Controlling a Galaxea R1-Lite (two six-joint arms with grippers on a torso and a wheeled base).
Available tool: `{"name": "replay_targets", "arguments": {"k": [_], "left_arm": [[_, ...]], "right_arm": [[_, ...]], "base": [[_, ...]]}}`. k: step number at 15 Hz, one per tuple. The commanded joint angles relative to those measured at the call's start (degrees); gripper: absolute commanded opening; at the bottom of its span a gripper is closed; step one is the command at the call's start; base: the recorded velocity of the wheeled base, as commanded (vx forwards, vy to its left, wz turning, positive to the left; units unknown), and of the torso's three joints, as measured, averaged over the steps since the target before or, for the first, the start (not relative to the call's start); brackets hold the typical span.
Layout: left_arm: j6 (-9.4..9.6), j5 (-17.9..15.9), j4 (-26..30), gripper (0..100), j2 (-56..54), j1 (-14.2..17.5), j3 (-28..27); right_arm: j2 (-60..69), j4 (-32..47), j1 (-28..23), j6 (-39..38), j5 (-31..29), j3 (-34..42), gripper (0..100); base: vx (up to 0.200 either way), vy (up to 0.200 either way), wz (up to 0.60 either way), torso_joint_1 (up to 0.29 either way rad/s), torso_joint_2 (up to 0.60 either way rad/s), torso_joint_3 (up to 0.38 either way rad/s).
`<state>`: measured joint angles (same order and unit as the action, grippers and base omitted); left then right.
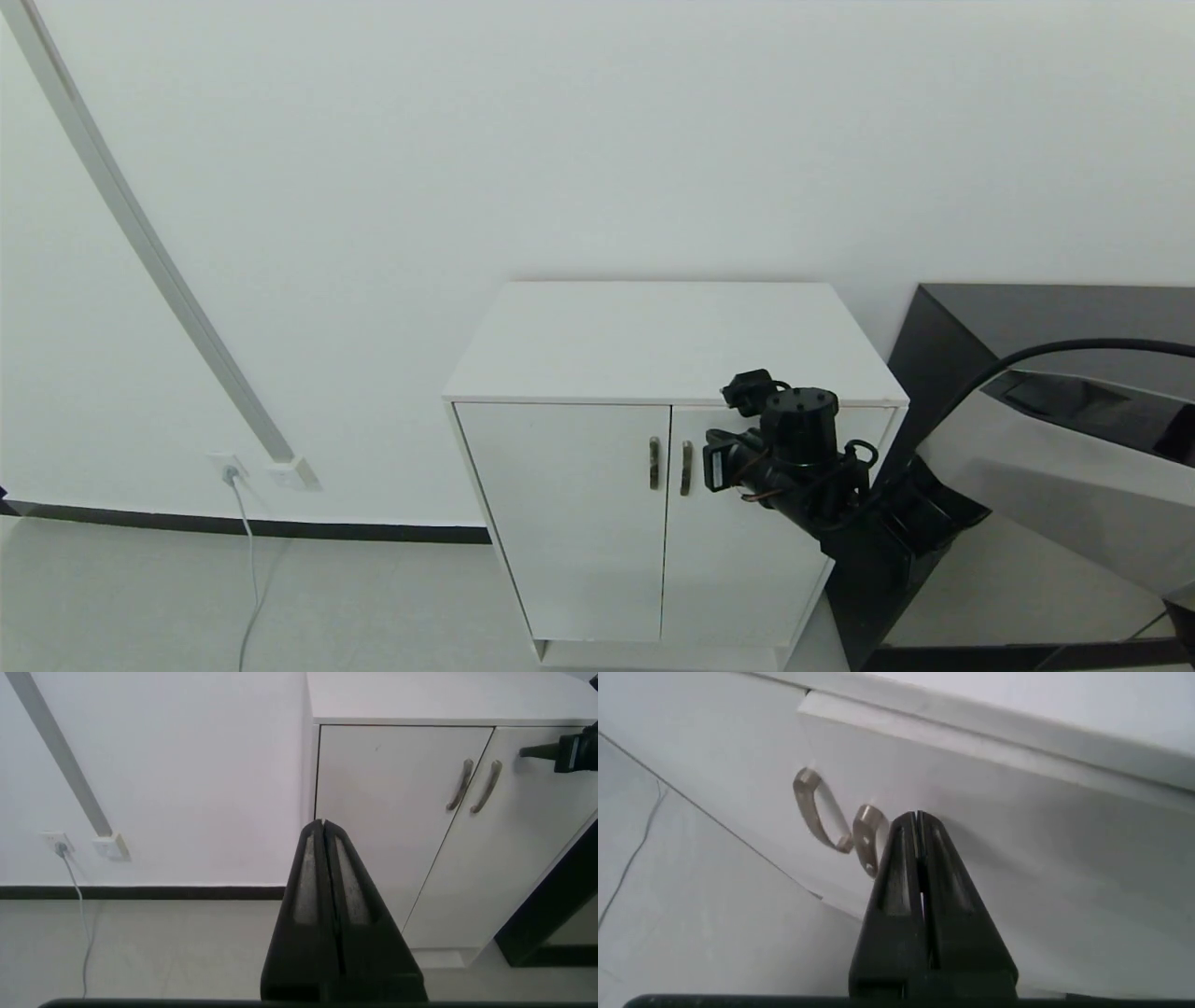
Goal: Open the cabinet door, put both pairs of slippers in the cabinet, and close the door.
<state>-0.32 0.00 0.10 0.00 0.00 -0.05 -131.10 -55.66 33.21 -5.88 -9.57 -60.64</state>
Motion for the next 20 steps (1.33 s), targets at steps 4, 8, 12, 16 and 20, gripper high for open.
{"name": "replay_targets", "arguments": {"k": [4, 8, 12, 16, 20], "left_arm": [[-0.03, 0.0, 0.0, 0, 0.0, 0.0, 0.0], [-0.03, 0.0, 0.0, 0, 0.0, 0.0, 0.0], [-0.03, 0.0, 0.0, 0, 0.0, 0.0, 0.0], [-0.03, 0.0, 0.0, 0, 0.0, 0.0, 0.0], [-0.03, 0.0, 0.0, 0, 0.1, 0.0, 0.0]], "right_arm": [[-1.3, 1.3, -0.6, 0.0, 0.0, -2.0, 0], [-1.3, 1.3, -0.8, 0.0, 0.0, -2.1, 0], [3.4, 1.1, 1.1, -0.2, 0.0, 2.5, 0], [15.0, 1.2, 2.6, -0.5, -5.4, 14.8, 0], [30.5, 1.2, 0.6, -3.7, -12.7, 30.7, 0]], "base": [[0.000, 0.000, 0.00, 0.000, 0.00, 0.000], [0.000, 0.000, 0.00, 0.000, 0.00, 0.000], [0.000, 0.000, 0.00, 0.000, 0.00, 0.000], [0.000, 0.000, 0.00, 0.000, 0.00, 0.000], [0.000, 0.000, 0.00, 0.000, 0.00, 0.000]]}}
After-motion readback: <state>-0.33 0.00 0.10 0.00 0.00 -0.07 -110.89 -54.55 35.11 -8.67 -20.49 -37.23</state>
